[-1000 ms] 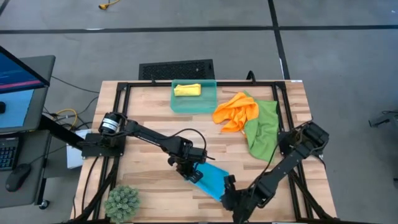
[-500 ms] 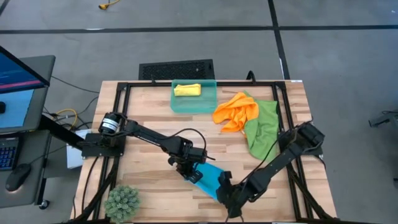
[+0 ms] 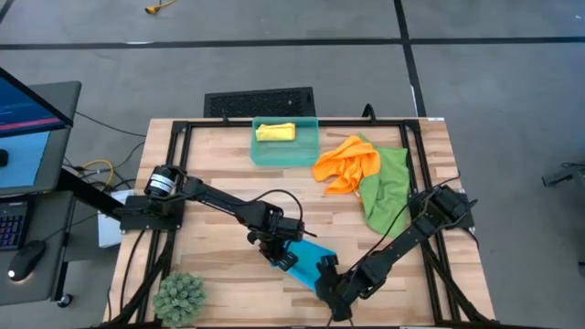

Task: Roll microfiber towels into tight, uniform cylinder then place into a basket
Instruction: Roll the blue microfiber towel

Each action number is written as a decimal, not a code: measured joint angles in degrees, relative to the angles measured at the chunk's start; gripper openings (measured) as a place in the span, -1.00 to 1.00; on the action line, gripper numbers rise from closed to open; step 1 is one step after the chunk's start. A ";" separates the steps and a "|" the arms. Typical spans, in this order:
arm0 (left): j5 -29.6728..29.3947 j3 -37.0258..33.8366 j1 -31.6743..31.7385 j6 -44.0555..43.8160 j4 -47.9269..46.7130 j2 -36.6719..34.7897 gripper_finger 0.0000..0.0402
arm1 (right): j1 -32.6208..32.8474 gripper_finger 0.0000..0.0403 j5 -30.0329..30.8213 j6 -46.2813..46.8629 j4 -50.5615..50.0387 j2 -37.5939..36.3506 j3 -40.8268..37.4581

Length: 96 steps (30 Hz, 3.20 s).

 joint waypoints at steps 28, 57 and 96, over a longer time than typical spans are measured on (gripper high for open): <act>-8.64 0.00 -4.91 11.10 -0.58 0.00 -0.77 | -0.58 -0.95 -1.87 6.79 -0.93 0.40 0.15; -46.29 4.36 -25.78 31.60 -9.90 -0.09 -0.15 | -2.75 -0.91 -5.50 11.75 -0.71 0.36 0.11; -58.79 -6.65 -23.06 44.05 11.49 0.92 -0.15 | -3.56 -0.92 -8.40 11.62 0.53 0.47 0.06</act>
